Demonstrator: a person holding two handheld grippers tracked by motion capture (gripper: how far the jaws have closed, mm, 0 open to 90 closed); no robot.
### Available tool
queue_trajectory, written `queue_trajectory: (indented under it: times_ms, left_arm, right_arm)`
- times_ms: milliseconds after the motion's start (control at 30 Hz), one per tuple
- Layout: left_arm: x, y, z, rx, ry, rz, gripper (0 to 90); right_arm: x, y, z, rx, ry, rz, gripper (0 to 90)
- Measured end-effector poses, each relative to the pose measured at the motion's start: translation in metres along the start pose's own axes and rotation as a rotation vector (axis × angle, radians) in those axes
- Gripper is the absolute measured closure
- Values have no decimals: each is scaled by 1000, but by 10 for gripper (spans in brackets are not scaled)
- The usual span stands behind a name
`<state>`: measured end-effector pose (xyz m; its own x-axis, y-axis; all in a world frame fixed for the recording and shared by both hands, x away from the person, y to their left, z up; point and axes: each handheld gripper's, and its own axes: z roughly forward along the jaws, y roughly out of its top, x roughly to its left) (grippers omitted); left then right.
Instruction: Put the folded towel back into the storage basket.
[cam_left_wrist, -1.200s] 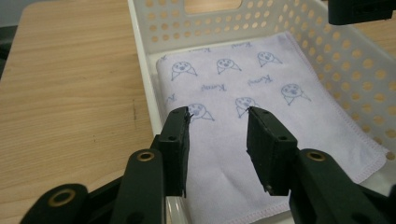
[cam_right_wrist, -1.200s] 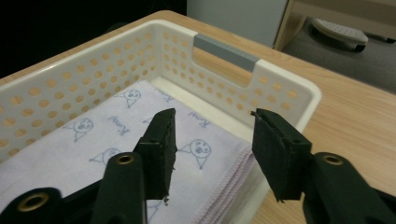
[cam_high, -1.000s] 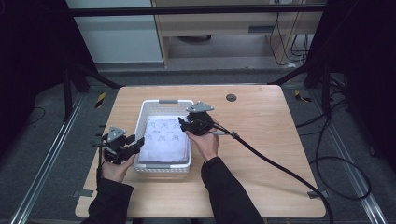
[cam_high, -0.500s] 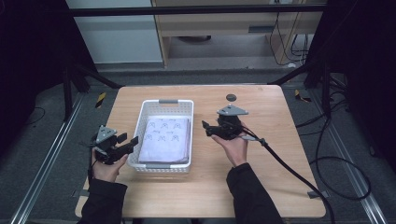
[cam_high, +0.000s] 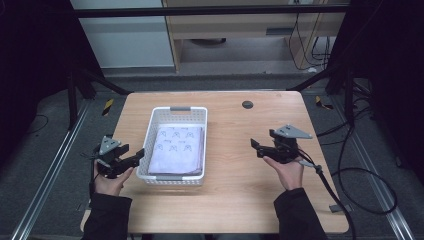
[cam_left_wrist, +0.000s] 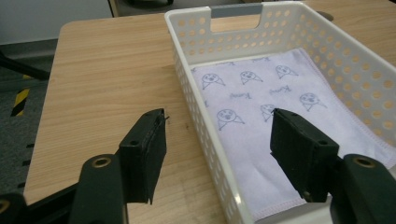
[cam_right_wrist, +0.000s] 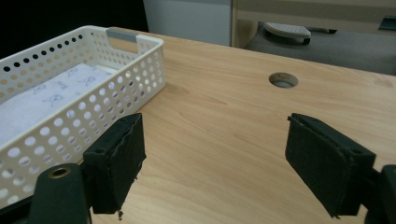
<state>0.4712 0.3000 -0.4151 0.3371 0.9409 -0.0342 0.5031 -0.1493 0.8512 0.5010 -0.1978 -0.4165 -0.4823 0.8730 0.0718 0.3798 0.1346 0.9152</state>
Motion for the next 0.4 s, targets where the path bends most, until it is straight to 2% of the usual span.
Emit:
queue_trajectory:
  times_ms: [133, 267, 400]
  left_arm:
    - [6, -2, -2, -9, 26, 10, 325]
    - [11, -5, -6, -24, 37, 11, 310]
    - [18, -12, -11, -31, 44, -9, 308]
  right_arm:
    - [-17, -19, -18, -4, -6, 6, 207]
    - [-30, -36, -33, -5, -32, 14, 207]
    - [-39, -51, -43, 0, -47, 18, 205]
